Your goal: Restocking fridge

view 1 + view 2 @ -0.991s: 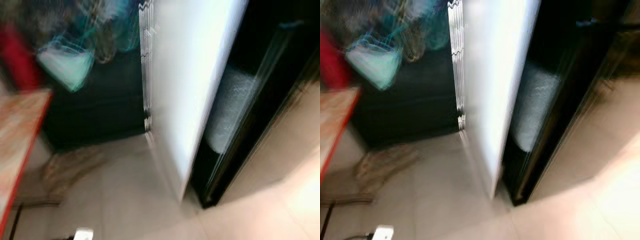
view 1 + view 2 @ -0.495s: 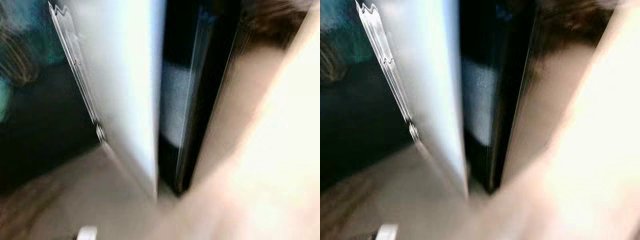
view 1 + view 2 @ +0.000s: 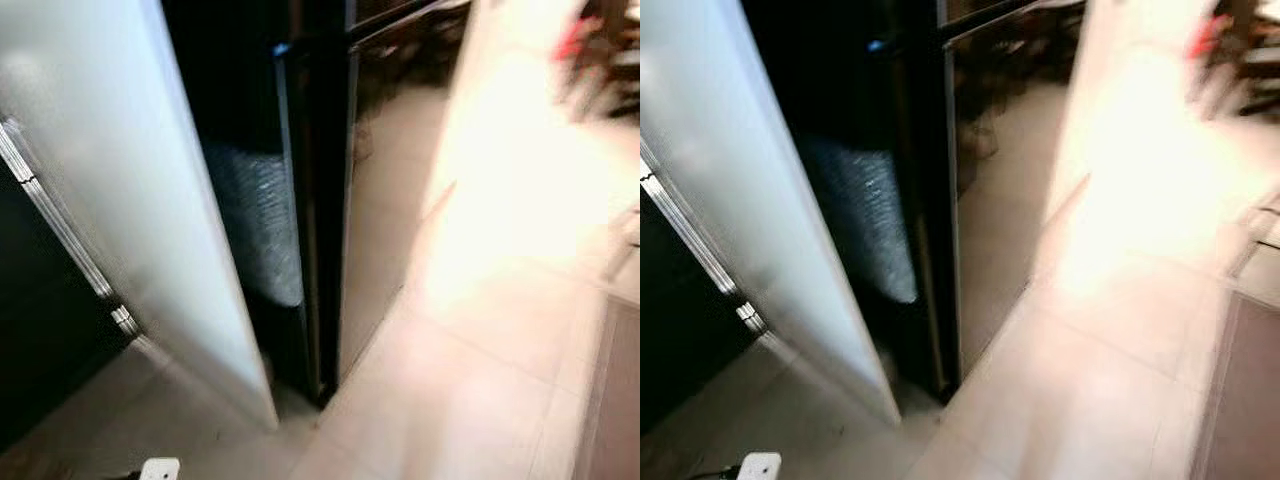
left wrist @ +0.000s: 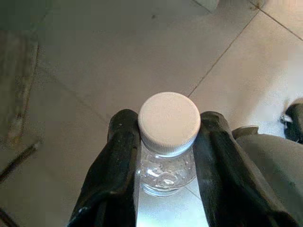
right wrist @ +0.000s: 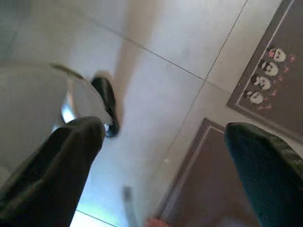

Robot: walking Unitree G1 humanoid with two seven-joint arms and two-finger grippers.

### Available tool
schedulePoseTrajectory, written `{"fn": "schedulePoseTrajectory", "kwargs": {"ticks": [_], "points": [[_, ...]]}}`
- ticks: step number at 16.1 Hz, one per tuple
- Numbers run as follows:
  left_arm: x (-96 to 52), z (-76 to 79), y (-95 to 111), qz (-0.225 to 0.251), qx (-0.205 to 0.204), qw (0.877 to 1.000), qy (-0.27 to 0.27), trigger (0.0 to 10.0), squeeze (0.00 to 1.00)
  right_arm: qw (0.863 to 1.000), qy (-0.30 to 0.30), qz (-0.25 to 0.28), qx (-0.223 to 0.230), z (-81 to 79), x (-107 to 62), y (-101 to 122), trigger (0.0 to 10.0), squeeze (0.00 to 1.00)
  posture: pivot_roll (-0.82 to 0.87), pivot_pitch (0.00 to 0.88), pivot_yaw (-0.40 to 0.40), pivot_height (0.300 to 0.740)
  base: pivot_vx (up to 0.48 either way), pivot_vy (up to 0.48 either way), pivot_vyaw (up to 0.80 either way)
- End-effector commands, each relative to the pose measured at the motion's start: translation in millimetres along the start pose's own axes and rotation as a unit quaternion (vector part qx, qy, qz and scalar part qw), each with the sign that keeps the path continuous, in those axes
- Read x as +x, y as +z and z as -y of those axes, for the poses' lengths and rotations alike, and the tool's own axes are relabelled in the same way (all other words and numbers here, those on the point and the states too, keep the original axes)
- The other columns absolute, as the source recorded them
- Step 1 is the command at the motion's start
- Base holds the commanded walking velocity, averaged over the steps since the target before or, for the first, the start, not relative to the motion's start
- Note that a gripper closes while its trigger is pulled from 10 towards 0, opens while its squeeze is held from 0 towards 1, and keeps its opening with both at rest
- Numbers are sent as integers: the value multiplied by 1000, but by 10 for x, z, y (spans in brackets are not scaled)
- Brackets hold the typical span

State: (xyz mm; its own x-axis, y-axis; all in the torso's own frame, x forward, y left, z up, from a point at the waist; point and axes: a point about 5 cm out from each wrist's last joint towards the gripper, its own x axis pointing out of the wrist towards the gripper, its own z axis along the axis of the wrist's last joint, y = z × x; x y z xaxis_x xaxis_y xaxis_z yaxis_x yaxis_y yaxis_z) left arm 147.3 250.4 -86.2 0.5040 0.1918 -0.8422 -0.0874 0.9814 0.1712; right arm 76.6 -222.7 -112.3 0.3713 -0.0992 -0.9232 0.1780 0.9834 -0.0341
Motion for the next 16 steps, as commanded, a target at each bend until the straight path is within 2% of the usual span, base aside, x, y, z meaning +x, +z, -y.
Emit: {"fn": "schedulePoseTrajectory", "kwargs": {"ticks": [1, 5, 10, 16], "points": [[-9, -3, -70, -16, 3, 1000, -2, 10000, 0, 1000, -8, -8, 14, 35, -14, -58, 10000, 0, -124, 0, 25, 740, 0, 0, -800], [-4, 69, -70, -18, 5, 1000, -7, 10000, 0, 1000, -7, -8, 14, 21, -17, -80, 10000, 0, -123, 0, 26, 740, 0, 0, -800], [1, 129, -60, -17, 9, 1000, -18, 10000, 0, 1000, -10, -4, 18, 29, -22, -90, 10000, 0, -127, 0, 16, 740, 0, 0, 0], [-30, -44, -156, -29, 2, 1000, -6, 10000, 0, 1000, -7, -1, 21, 9, -24, -100, 10000, 0, -110, 0, 25, 740, 0, 0, 0]]}}
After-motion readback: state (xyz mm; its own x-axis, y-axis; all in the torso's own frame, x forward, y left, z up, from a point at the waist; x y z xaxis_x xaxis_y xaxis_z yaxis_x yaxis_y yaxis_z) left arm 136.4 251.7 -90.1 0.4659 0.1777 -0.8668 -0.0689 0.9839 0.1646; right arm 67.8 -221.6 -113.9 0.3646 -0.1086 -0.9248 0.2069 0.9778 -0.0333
